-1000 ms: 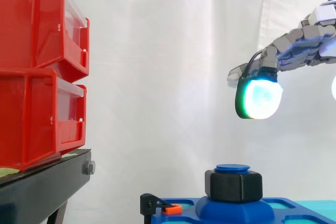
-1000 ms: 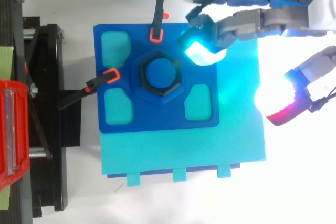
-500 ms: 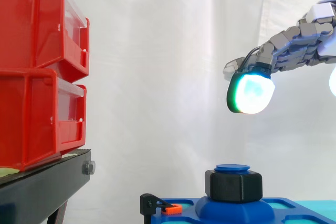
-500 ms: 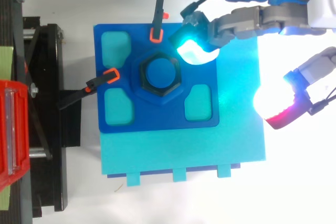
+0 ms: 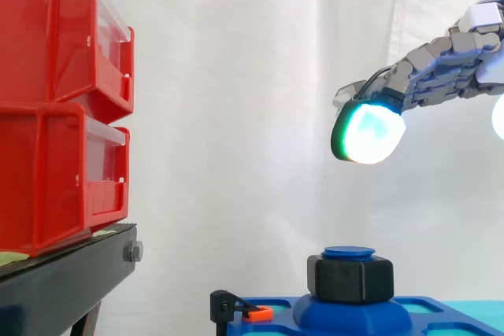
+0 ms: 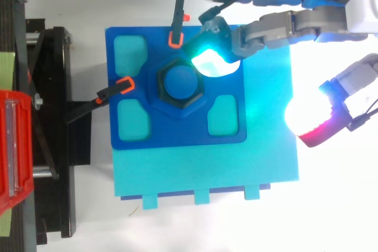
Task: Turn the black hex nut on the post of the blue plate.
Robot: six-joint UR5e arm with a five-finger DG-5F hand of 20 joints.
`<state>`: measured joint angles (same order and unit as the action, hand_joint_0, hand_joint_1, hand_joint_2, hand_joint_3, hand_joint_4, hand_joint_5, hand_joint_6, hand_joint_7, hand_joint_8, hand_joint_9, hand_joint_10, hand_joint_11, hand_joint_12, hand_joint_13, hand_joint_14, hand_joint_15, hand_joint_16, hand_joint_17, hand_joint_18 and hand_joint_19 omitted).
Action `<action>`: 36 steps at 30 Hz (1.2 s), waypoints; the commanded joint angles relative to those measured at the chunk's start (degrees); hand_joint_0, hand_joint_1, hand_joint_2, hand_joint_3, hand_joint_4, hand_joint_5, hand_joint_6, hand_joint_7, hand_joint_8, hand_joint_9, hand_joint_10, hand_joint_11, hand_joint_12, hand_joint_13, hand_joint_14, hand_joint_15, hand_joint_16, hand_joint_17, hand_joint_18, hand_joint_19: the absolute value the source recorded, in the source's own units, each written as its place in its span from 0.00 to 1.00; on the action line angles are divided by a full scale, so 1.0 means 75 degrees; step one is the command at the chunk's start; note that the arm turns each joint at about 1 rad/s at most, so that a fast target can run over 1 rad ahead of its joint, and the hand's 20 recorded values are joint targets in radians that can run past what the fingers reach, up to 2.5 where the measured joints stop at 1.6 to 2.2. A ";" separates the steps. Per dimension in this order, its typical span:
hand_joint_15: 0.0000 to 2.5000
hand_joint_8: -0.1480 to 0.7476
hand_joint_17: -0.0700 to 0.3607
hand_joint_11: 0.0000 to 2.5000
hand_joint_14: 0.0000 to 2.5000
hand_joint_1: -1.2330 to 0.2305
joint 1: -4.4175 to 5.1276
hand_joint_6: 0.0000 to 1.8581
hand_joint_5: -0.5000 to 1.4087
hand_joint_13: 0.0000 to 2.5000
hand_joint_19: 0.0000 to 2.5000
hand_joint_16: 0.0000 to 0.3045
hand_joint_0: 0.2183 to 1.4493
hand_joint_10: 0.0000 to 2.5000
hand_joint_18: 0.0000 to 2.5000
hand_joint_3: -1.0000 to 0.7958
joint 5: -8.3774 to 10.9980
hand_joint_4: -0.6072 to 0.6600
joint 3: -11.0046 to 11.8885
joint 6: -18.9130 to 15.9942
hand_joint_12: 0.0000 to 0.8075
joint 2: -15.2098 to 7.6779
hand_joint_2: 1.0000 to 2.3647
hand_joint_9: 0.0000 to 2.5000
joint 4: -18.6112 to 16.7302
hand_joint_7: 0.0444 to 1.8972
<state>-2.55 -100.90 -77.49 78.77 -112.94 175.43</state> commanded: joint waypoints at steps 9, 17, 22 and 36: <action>0.00 0.33 0.47 0.00 0.00 0.47 0.0000 0.27 0.13 0.00 0.01 0.19 0.21 0.00 0.00 0.28 0.0000 0.52 0.0008 -0.0002 0.43 0.0000 0.00 0.00 0.0000 0.29; 0.00 0.33 0.47 0.00 0.00 0.47 0.0000 0.27 0.13 0.00 0.01 0.19 0.21 0.00 0.00 0.28 0.0000 0.52 -0.0004 0.0009 0.42 0.0000 0.00 0.00 0.0000 0.33; 0.00 0.34 0.47 0.00 0.00 0.48 0.0000 0.27 0.13 0.00 0.01 0.19 0.21 0.00 0.00 0.28 0.0000 0.52 0.0008 0.0009 0.42 0.0000 0.00 0.00 0.0000 0.30; 0.00 0.34 0.47 0.00 0.00 0.47 0.0000 0.27 0.13 0.00 0.01 0.19 0.22 0.00 0.00 0.28 0.0000 0.53 -0.0004 0.0009 0.42 0.0000 0.00 0.00 0.0000 0.33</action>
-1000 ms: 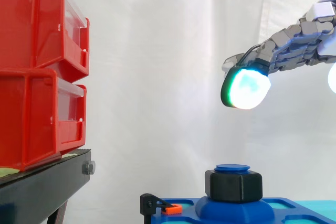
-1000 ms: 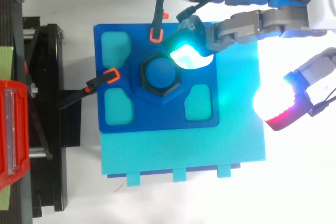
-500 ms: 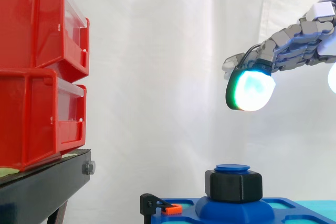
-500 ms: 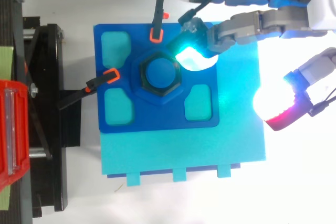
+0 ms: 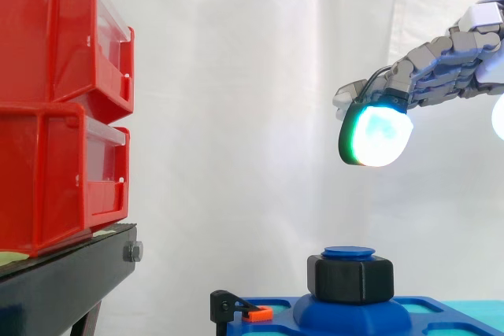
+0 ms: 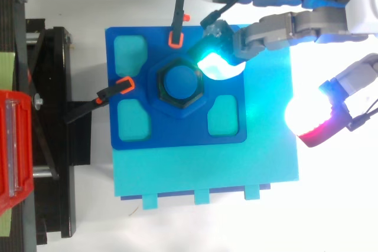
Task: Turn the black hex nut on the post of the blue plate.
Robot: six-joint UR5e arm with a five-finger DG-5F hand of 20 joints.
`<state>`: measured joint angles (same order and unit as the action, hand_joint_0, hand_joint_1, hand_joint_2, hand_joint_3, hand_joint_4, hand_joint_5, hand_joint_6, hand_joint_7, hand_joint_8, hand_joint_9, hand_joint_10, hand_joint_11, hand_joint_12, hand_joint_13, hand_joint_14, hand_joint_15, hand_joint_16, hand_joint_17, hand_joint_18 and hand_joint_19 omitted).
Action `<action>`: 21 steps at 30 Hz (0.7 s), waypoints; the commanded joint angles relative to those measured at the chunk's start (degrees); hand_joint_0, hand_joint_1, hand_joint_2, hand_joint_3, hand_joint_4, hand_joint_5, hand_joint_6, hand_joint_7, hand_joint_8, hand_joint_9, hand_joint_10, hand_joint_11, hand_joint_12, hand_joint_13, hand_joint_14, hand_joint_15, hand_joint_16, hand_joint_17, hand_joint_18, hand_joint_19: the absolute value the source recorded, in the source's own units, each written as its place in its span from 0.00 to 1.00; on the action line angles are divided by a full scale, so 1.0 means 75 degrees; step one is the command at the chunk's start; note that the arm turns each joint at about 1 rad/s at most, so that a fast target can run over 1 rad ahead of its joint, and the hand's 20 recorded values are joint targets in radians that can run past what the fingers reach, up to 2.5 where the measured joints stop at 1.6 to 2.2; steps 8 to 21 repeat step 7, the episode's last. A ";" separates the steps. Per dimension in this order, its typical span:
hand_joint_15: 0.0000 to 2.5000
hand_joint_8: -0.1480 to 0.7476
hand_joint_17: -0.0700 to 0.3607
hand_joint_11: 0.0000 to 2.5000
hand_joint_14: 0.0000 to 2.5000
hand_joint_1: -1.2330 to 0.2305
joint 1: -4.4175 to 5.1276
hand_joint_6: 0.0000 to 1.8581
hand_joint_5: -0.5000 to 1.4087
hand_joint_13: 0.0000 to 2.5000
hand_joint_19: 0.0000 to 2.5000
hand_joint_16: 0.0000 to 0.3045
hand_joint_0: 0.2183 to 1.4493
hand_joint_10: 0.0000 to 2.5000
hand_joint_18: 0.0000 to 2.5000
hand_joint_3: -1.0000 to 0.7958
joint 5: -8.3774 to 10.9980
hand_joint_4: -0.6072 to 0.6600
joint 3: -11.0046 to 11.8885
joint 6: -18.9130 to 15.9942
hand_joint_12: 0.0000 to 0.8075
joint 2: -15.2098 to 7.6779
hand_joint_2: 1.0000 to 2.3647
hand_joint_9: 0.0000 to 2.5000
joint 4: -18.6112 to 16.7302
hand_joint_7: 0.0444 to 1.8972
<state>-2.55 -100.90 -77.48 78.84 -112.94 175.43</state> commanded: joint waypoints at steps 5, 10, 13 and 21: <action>0.00 0.34 0.47 0.00 0.00 0.47 0.0012 0.27 0.13 0.00 0.01 0.19 0.22 0.00 0.00 0.28 0.0000 0.53 -0.0005 0.0000 0.42 0.0000 0.00 0.00 0.0000 0.33; 0.00 0.34 0.47 0.00 0.00 0.47 0.0000 0.27 0.13 0.00 0.01 0.19 0.22 0.00 0.00 0.28 0.0000 0.53 -0.0005 0.0000 0.42 0.0000 0.00 0.00 0.0000 0.36; 0.00 0.34 0.47 0.00 0.00 0.47 0.0000 0.27 0.13 0.00 0.01 0.19 0.22 0.00 0.00 0.28 0.0000 0.53 -0.0005 0.0000 0.42 0.0000 0.00 0.00 0.0000 0.36; 0.00 0.34 0.47 0.00 0.00 0.47 0.0000 0.27 0.13 0.00 0.01 0.19 0.22 0.00 0.00 0.28 0.0000 0.53 -0.0005 0.0000 0.42 0.0000 0.00 0.00 0.0000 0.36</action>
